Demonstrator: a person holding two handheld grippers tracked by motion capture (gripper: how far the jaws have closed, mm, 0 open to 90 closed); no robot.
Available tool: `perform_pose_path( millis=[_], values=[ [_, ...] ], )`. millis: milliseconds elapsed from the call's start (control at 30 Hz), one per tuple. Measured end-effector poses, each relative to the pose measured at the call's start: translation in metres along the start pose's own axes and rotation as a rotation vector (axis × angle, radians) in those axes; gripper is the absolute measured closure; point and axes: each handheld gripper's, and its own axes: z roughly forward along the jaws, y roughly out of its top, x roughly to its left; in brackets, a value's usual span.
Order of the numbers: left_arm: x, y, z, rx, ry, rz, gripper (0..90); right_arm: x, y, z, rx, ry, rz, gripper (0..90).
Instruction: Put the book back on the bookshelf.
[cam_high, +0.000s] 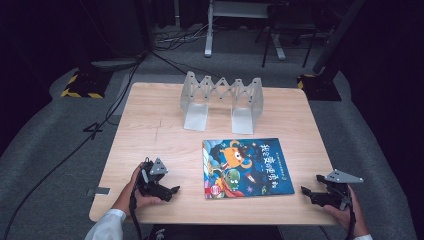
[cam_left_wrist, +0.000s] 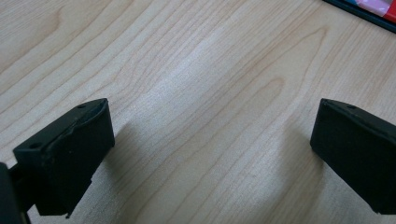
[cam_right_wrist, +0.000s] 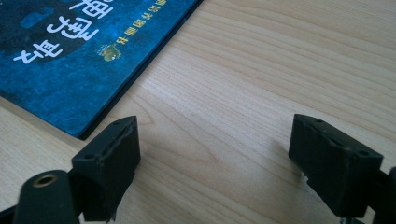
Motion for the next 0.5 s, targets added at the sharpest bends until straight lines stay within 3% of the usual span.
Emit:
perform_pose_path(
  millis=[267, 333, 433, 500],
  values=[
    [0.001, 0.001, 0.001, 0.001, -0.009, 0.009, 0.5, 0.003, 0.0, -0.001, -0.006, 0.029, -0.03, 23.5],
    [0.003, 0.003, 0.001, 0.006, -0.018, 0.02, 0.9, 0.006, 0.001, -0.001, -0.006, 0.043, -0.064, 24.0],
    [0.006, 0.009, 0.004, -0.006, -0.013, 0.008, 6.9, 0.01, 0.001, -0.003, -0.011, 0.051, -0.106, 26.3],
    [0.004, 0.018, 0.009, -0.023, -0.045, 0.026, 17.0, 0.012, 0.002, -0.003, 0.0, 0.067, -0.112, 26.1]
  ],
)
